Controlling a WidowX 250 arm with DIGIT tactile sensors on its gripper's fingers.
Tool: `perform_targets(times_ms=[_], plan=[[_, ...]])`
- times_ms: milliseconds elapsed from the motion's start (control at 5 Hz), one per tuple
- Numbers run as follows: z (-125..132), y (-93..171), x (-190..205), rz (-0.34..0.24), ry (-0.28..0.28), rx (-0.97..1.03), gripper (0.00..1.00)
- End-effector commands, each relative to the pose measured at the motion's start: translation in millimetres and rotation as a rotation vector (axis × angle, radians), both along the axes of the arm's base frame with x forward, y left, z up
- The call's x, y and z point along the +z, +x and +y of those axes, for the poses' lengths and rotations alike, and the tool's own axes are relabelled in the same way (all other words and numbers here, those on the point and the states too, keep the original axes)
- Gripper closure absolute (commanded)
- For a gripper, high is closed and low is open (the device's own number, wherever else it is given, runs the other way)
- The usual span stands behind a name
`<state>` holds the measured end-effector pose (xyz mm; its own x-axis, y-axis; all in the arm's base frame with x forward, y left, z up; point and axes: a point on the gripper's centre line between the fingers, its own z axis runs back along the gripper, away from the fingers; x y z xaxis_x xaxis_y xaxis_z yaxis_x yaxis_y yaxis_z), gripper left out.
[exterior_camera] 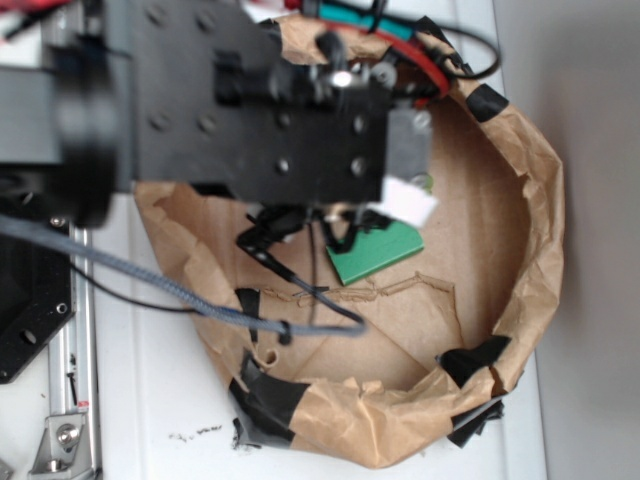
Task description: Grab the blue ball.
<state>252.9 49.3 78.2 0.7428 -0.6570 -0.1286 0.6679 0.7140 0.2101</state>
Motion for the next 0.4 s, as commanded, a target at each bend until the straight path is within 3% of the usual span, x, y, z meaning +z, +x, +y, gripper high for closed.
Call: perform_targets(times_ms=[0,200], plan=[[29,-5,-20,-0.049,0.017,-0.113,0.00],[33,5,-26,-0.147,0.012,-0.167,0.00]])
